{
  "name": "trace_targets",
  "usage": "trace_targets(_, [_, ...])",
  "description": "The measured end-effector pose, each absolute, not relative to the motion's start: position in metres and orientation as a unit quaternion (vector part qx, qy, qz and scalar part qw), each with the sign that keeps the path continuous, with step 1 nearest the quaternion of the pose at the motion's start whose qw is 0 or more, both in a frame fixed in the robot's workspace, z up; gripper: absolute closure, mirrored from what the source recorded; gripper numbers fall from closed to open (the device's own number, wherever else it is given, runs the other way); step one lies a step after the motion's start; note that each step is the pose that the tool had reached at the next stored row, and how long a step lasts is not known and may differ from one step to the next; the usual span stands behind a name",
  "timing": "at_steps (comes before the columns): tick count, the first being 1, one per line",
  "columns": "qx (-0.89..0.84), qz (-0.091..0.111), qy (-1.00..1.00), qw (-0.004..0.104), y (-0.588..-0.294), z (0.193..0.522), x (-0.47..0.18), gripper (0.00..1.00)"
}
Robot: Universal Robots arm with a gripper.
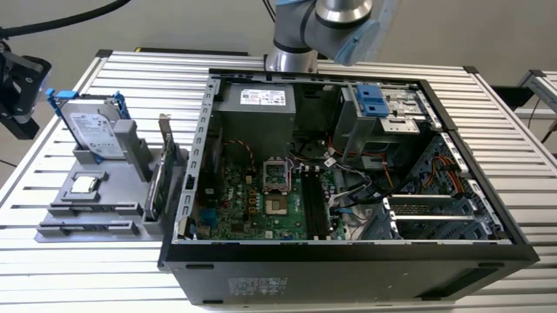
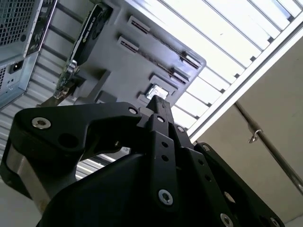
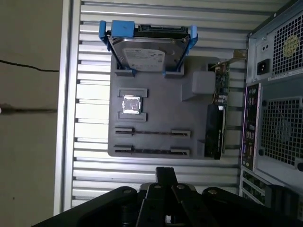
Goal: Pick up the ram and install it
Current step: 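Reach for the ram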
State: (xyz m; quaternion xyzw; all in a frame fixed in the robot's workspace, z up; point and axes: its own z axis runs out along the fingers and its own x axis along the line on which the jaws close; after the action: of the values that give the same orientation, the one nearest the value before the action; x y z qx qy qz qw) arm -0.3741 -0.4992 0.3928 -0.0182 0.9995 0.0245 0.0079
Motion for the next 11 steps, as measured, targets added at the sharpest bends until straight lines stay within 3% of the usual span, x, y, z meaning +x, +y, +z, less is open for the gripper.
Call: trace_targets(11, [-0.019, 0.024, 0.999, 0.008, -0.5030, 0.3928, -0.3725, 1.00])
